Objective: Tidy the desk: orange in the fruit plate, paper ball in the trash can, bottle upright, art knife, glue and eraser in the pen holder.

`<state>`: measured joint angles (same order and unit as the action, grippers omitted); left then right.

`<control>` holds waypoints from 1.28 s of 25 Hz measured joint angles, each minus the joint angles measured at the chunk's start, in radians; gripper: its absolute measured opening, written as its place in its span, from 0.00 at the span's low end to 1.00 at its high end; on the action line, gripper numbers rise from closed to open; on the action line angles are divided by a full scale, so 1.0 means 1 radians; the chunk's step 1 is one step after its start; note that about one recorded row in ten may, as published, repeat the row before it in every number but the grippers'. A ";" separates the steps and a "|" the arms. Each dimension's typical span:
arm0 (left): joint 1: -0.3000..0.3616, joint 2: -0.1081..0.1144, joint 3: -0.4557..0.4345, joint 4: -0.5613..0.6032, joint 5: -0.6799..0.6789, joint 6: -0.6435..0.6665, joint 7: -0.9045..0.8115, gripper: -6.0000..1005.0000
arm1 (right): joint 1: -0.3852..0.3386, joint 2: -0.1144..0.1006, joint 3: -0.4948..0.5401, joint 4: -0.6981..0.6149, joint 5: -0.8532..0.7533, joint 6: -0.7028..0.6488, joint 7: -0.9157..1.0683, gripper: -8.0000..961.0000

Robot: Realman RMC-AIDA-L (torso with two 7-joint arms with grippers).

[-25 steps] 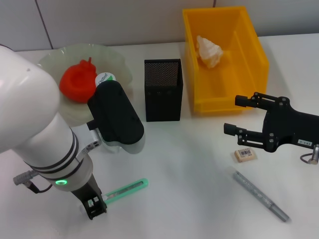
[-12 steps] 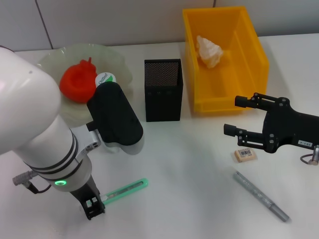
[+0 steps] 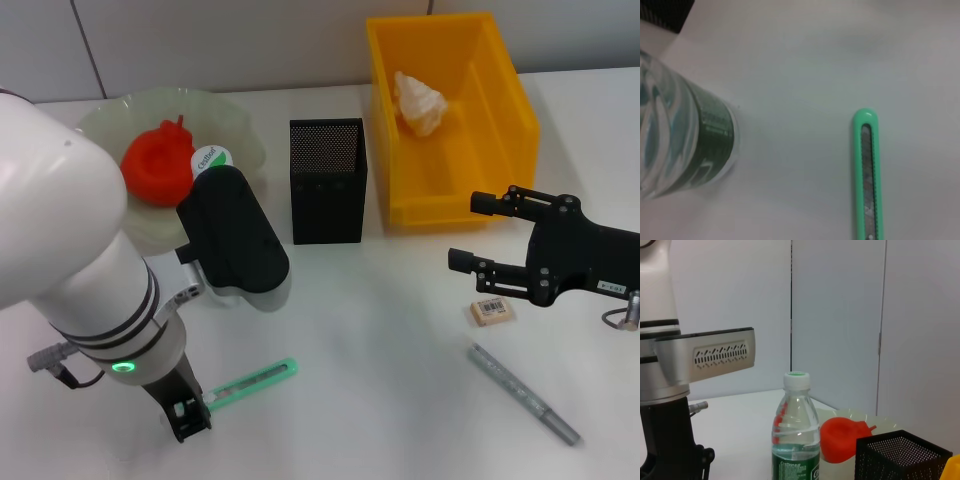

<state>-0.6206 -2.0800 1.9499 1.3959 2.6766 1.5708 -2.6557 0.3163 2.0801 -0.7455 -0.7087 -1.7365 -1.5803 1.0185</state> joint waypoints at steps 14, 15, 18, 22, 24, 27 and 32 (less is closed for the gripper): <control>-0.006 0.000 0.001 -0.011 0.000 0.000 -0.004 0.19 | -0.001 0.000 0.000 0.000 0.000 0.000 0.000 0.75; -0.006 0.000 0.001 -0.011 0.000 0.000 -0.004 0.19 | -0.002 0.000 0.000 0.000 0.000 0.000 0.000 0.75; -0.007 0.000 0.001 -0.012 -0.001 0.000 -0.002 0.19 | -0.003 0.000 0.000 0.000 0.000 0.000 0.000 0.75; -0.007 0.000 0.001 -0.008 -0.001 0.000 -0.002 0.19 | -0.003 0.000 0.002 0.000 0.000 0.001 0.000 0.75; -0.007 0.000 0.001 0.003 -0.001 0.000 0.000 0.19 | -0.004 0.000 0.002 0.000 0.000 0.003 0.000 0.75; -0.006 0.000 0.001 0.010 -0.001 0.000 0.000 0.19 | -0.007 0.000 0.005 0.002 0.012 0.004 -0.005 0.75; -0.002 0.000 0.007 0.048 -0.003 0.000 0.000 0.19 | -0.010 -0.001 0.015 0.006 0.022 0.002 -0.011 0.75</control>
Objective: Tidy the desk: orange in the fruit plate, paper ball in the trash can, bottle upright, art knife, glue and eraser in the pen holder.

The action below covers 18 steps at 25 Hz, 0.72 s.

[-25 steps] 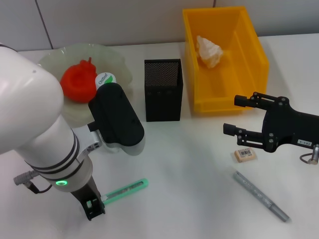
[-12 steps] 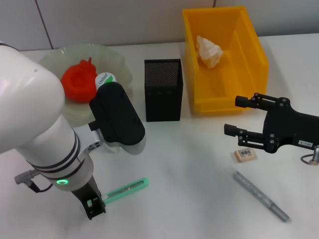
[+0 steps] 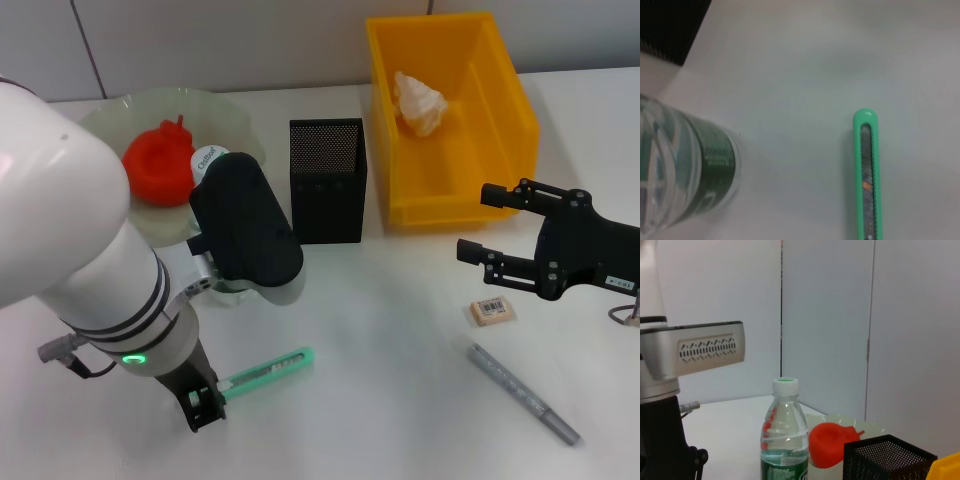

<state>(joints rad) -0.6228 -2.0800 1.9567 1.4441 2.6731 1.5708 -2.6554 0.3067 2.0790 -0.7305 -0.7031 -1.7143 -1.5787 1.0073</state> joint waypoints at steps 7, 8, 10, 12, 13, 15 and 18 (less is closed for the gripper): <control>0.002 0.000 0.015 0.046 -0.010 0.001 -0.003 0.19 | -0.001 -0.001 0.002 0.001 0.001 -0.001 -0.001 0.75; 0.002 0.000 0.016 0.053 -0.010 0.002 -0.005 0.19 | -0.001 -0.001 0.002 0.002 0.001 -0.001 -0.001 0.75; 0.002 0.000 0.019 0.063 -0.010 0.004 -0.007 0.19 | -0.002 -0.001 0.002 0.002 0.002 -0.001 -0.001 0.75; 0.002 0.000 0.025 0.087 -0.011 0.007 -0.009 0.19 | -0.001 0.000 0.002 0.002 0.002 0.000 -0.001 0.75; 0.002 0.000 0.026 0.093 -0.011 0.007 -0.009 0.19 | -0.002 -0.001 0.002 0.002 0.002 0.000 -0.001 0.75; 0.001 0.000 0.032 0.117 -0.011 0.008 -0.011 0.19 | -0.002 -0.001 0.002 0.002 0.002 0.001 -0.001 0.75; 0.001 0.000 0.040 0.150 -0.008 0.010 -0.012 0.19 | -0.002 -0.001 0.002 0.002 0.002 0.004 -0.001 0.75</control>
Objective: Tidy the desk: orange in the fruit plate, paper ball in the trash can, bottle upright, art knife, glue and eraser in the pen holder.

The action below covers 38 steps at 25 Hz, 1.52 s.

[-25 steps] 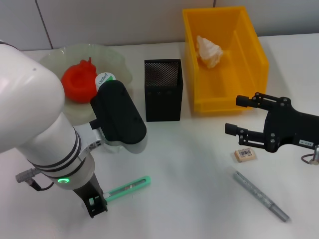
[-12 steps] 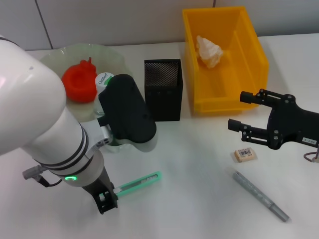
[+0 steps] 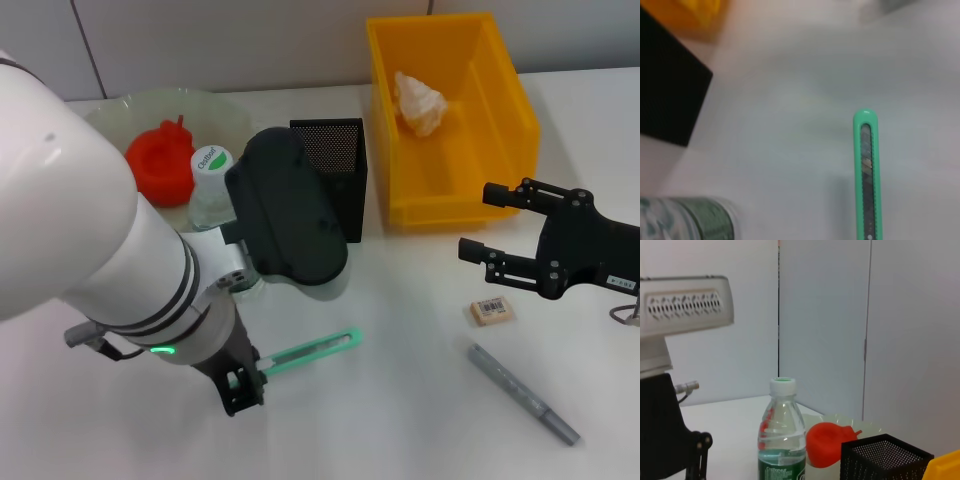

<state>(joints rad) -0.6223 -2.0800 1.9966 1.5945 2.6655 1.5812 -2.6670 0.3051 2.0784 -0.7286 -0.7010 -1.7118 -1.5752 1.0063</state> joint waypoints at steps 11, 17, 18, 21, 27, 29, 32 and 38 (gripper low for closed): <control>-0.003 0.000 0.009 0.129 0.028 0.002 0.011 0.20 | 0.000 0.000 0.000 0.000 0.000 0.003 0.000 0.75; -0.006 0.000 0.025 0.171 0.066 0.000 0.022 0.20 | 0.000 0.000 0.005 0.000 0.000 0.004 0.000 0.75; -0.007 0.000 0.028 0.180 0.073 -0.001 0.025 0.20 | 0.000 0.000 0.007 0.000 0.000 0.004 0.000 0.75; -0.009 0.000 0.034 0.214 0.109 -0.008 0.045 0.20 | 0.002 0.000 0.010 0.001 0.000 0.005 0.000 0.75; -0.012 0.000 0.030 0.220 0.135 -0.035 0.098 0.20 | 0.003 0.000 0.011 0.002 0.000 0.005 0.000 0.75; -0.012 0.000 0.024 0.220 0.140 -0.051 0.124 0.20 | 0.002 0.000 0.011 0.003 0.000 0.005 0.000 0.75; -0.012 0.000 0.019 0.220 0.151 -0.071 0.147 0.20 | 0.001 0.000 0.011 0.005 0.000 0.004 0.000 0.75; -0.014 0.000 0.018 0.220 0.159 -0.107 0.174 0.20 | 0.000 -0.001 0.012 0.018 0.000 0.004 0.000 0.75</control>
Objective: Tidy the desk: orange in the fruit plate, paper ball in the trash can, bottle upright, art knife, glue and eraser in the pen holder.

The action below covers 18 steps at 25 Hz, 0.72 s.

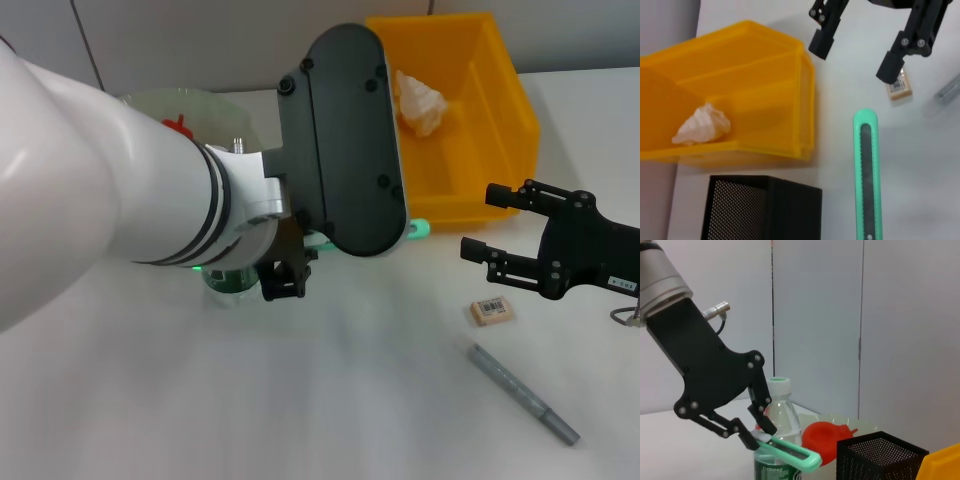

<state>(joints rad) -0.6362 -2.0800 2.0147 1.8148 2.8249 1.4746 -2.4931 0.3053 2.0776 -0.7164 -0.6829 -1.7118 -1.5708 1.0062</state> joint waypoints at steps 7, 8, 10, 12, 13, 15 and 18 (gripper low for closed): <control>0.000 0.000 -0.001 0.007 0.017 -0.028 0.025 0.20 | 0.000 -0.001 0.000 0.000 0.000 0.001 0.000 0.75; 0.001 0.000 -0.001 0.010 0.023 -0.033 0.028 0.20 | 0.000 -0.001 0.001 0.001 0.000 0.001 0.000 0.75; 0.002 0.000 -0.001 0.015 0.031 -0.044 0.042 0.20 | 0.000 -0.001 0.001 0.004 0.000 0.002 0.000 0.75; 0.003 0.000 -0.003 0.015 0.033 -0.051 0.057 0.20 | 0.001 -0.001 0.001 0.006 0.000 0.003 0.000 0.75; 0.003 0.000 -0.006 0.015 0.040 -0.059 0.075 0.20 | 0.001 -0.001 0.002 0.007 0.000 0.003 0.000 0.75; 0.003 0.000 -0.008 0.015 0.042 -0.062 0.081 0.20 | 0.001 -0.001 0.002 0.007 0.000 0.003 0.000 0.75; 0.003 0.000 -0.014 0.014 0.051 -0.086 0.110 0.20 | 0.001 -0.001 0.002 0.008 0.000 0.004 -0.005 0.75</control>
<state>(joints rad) -0.6331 -2.0800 2.0011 1.8287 2.8756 1.3881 -2.3827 0.3068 2.0770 -0.7146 -0.6752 -1.7118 -1.5664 1.0009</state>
